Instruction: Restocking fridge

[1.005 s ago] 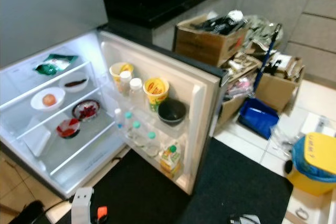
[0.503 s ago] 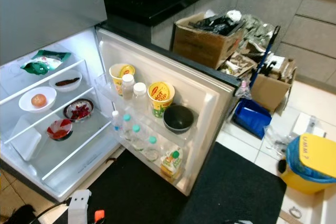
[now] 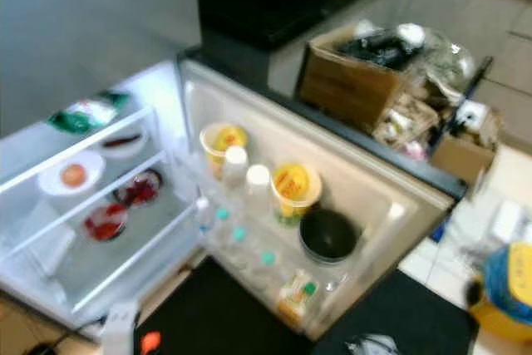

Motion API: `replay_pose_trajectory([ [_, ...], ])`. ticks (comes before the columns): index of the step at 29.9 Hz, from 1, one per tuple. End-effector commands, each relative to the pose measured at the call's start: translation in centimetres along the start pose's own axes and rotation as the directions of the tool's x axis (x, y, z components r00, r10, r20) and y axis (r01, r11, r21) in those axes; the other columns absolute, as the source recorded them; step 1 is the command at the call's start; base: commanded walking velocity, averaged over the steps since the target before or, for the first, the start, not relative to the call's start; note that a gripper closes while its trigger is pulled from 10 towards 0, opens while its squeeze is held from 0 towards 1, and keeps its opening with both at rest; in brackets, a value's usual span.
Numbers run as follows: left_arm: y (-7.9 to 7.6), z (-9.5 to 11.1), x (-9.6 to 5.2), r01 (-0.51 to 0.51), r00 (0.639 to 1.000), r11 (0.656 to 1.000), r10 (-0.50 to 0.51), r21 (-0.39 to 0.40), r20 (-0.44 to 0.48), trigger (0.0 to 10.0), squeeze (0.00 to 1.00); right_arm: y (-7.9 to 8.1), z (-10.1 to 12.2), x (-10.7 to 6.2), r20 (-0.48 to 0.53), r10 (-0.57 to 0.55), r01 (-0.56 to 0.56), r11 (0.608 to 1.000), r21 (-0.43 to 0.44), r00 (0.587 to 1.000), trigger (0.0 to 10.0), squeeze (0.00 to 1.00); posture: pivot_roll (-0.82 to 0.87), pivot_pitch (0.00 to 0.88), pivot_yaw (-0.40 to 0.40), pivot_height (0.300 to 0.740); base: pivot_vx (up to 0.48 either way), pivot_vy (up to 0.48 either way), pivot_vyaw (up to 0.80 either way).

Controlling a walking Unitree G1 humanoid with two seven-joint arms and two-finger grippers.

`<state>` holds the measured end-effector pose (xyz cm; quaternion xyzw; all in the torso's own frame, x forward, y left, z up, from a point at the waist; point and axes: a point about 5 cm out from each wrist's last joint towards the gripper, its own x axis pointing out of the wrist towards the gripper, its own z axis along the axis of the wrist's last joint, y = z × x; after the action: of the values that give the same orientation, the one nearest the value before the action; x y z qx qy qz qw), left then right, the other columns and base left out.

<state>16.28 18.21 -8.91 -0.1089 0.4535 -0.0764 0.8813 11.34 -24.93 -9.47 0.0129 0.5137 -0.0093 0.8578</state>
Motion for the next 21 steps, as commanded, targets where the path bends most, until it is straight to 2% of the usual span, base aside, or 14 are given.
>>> replay_pose_trajectory([
  [1,-0.2,-0.2,0.0,-0.001,1.0,1.0,0.001,0.002,-0.005,10.0,0.0,-0.5,-1.4,-0.4,-0.046,-0.015,0.016,1.0,0.01,0.999,10.0,0.0,-0.06,0.053,0.019,0.74,0.0,0.0,0.0],
  [6,-0.2,0.2,0.1,-0.001,1.0,1.0,0.001,0.0,0.01,10.0,0.0,-0.4,-1.5,-0.4,-0.049,-0.012,0.013,1.0,0.01,0.999,10.0,0.0,-0.06,0.054,0.019,0.74,0.0,0.0,0.0],
  [13,-0.4,0.7,0.3,0.009,1.0,1.0,-0.01,0.026,0.027,10.0,0.0,-0.1,-1.6,-0.3,-0.05,-0.003,0.004,1.0,0.012,0.999,10.0,0.0,-0.06,0.057,0.017,0.74,0.0,-0.379,0.0],
  [15,-0.4,1.2,0.3,-0.001,0.999,1.0,0.0,0.017,0.049,10.0,0.0,0.0,-1.6,-0.3,-0.05,-0.001,0.002,1.0,0.011,0.999,10.0,0.0,-0.06,0.057,0.017,0.74,0.0,0.0,0.0],
  [18,0.0,2.9,0.4,-0.056,0.991,0.998,0.052,0.029,0.127,10.0,0.0,0.1,-1.7,-0.3,-0.052,0.003,-0.002,1.0,0.011,0.999,10.0,0.0,-0.05,0.062,0.017,0.74,0.0,0.0,0.0],
  [19,0.0,2.9,0.4,-0.056,0.991,0.998,0.052,0.029,0.127,10.0,0.0,0.1,-1.7,-0.3,-0.052,0.003,-0.002,1.0,0.011,0.999,10.0,0.0,-0.05,0.062,0.017,0.74,0.0,0.0,0.0],
  [20,0.3,4.8,0.4,-0.091,0.975,0.996,0.085,0.023,0.207,10.0,0.0,0.2,-1.8,-0.3,-0.053,0.004,-0.003,1.0,0.012,0.999,10.0,0.0,-0.05,0.064,0.017,0.74,0.0,0.0,0.0],
  [21,0.3,4.8,0.4,-0.091,0.975,0.996,0.085,0.023,0.207,10.0,0.0,0.2,-1.8,-0.3,-0.053,0.004,-0.003,1.0,0.012,0.999,10.0,0.0,-0.05,0.064,0.017,0.74,0.0,0.0,0.0],
])
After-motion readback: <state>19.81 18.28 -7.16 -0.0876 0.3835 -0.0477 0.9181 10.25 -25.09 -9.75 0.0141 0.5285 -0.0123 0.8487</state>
